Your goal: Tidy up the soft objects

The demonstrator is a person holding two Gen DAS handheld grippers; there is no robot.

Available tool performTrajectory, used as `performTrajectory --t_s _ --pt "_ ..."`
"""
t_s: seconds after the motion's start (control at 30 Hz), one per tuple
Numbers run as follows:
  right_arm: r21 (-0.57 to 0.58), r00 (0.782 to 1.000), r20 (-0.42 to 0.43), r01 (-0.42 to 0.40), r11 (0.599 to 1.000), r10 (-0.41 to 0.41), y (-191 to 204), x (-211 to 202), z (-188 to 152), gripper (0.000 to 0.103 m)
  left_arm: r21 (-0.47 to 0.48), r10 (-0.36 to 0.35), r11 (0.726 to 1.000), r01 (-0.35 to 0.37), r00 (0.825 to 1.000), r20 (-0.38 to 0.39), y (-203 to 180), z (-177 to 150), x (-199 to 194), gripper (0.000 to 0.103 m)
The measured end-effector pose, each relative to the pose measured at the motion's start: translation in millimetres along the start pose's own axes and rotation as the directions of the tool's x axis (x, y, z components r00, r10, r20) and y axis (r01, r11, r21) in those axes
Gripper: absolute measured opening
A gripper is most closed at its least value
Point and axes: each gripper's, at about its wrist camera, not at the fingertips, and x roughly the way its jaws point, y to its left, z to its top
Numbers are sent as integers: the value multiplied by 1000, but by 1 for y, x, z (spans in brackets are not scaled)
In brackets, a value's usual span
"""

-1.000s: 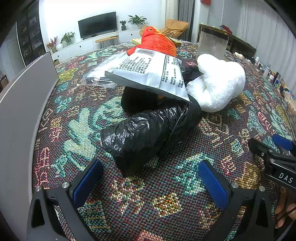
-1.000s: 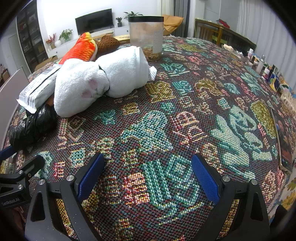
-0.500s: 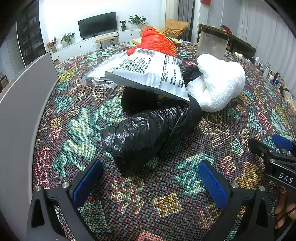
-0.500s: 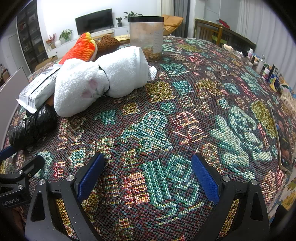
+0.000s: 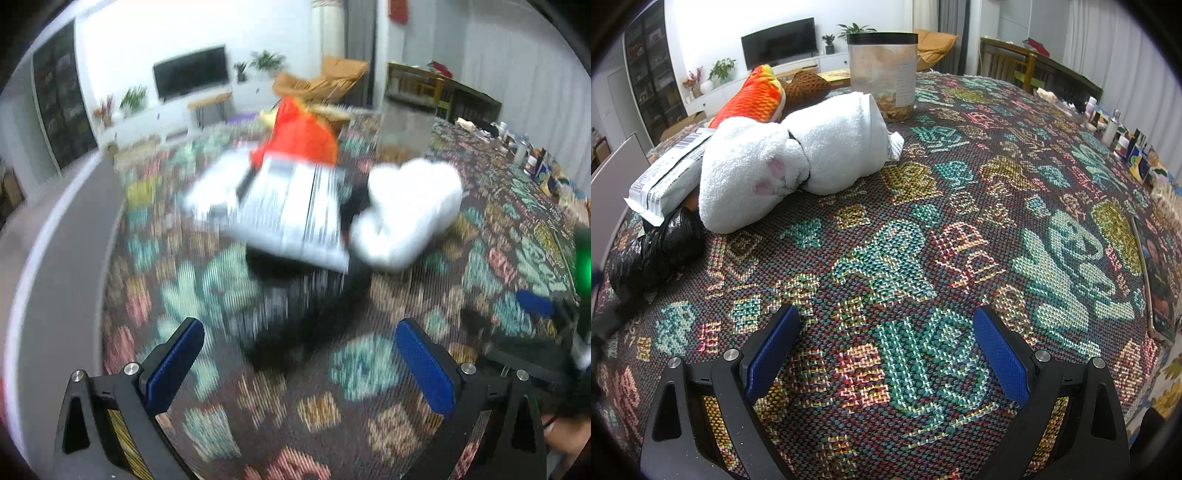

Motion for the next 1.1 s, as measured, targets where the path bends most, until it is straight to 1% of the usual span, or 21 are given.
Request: performTrajectory --t_s 0.07,0.1,0.17,0.23,0.27,0.3,0.33,0.37,0.4,0.43,0.47,0.5,0.57,0.67,0.7,0.83,0.87,0.9,0.93,1.0,1.1 --pt "0 1000 0 0 1000 0 -1 1 1 97 56 37 998 -37 999 6 -5 26 5 103" --pt "0 1000 0 0 1000 0 0 0 0 97 81 47 996 -46 999 -7 -9 39 15 103" --pt "0 1000 0 0 1000 0 0 0 0 97 122 58 991 -52 997 -43 -11 55 36 103" --pt "0 1000 1 -1 1000 1 -1 1 1 97 165 97 983 -76 988 -119 -10 71 70 103" --pt "0 1000 1 -1 1000 1 0 0 0 97 169 102 983 -78 985 -137 -9 74 77 97" --pt "0 1000 1 -1 1000 1 0 0 0 97 155 82 986 -57 984 -160 -4 77 86 70" --pt "0 1000 1 -1 1000 1 -2 1 1 97 130 41 991 -18 983 -180 -1 77 89 68" --pt "0 1000 1 0 1000 0 -1 0 0 97 98 18 995 0 983 -181 3 77 88 67" --pt "0 1000 1 0 1000 0 -1 0 0 97 59 -9 998 18 988 -157 10 78 80 66" --pt "0 1000 1 0 1000 0 -1 1 1 97 11 -33 999 34 992 -118 18 75 66 66" --pt "0 1000 1 0 1000 0 -1 0 0 97 -23 -39 999 37 995 -92 24 68 55 66" --pt "0 1000 1 0 1000 0 -1 0 0 97 -74 -23 997 18 998 -66 35 60 37 66" --pt "0 1000 1 0 1000 0 -1 0 0 97 -139 15 990 -22 998 -53 48 40 15 66" --pt "0 1000 1 0 1000 0 -2 1 1 97 -200 87 974 -101 993 -78 60 1 -6 67" --pt "0 1000 1 0 1000 0 -1 0 0 97 -217 112 967 -131 989 -95 63 -17 -10 67" --pt "0 1000 2 1 1000 -1 -1 0 0 97 -290 139 941 -174 981 -138 72 -62 -5 68" --pt "0 1000 2 1 1000 -1 -1 0 1 97 -299 143 937 -182 979 -147 74 -69 0 69" --pt "0 1000 2 1 1000 -1 -1 0 1 97 -299 135 938 -174 980 -146 73 -75 5 71" --pt "0 1000 3 1 1000 -1 -1 0 0 97 -278 158 943 -181 982 -104 69 -76 5 73" --pt "0 1000 2 1 1000 -1 0 -1 0 97 -246 172 951 -189 981 -89 62 -76 13 82" --pt "0 1000 3 2 1000 -2 0 -1 -1 97 -252 156 952 -175 983 -93 64 -74 18 87"
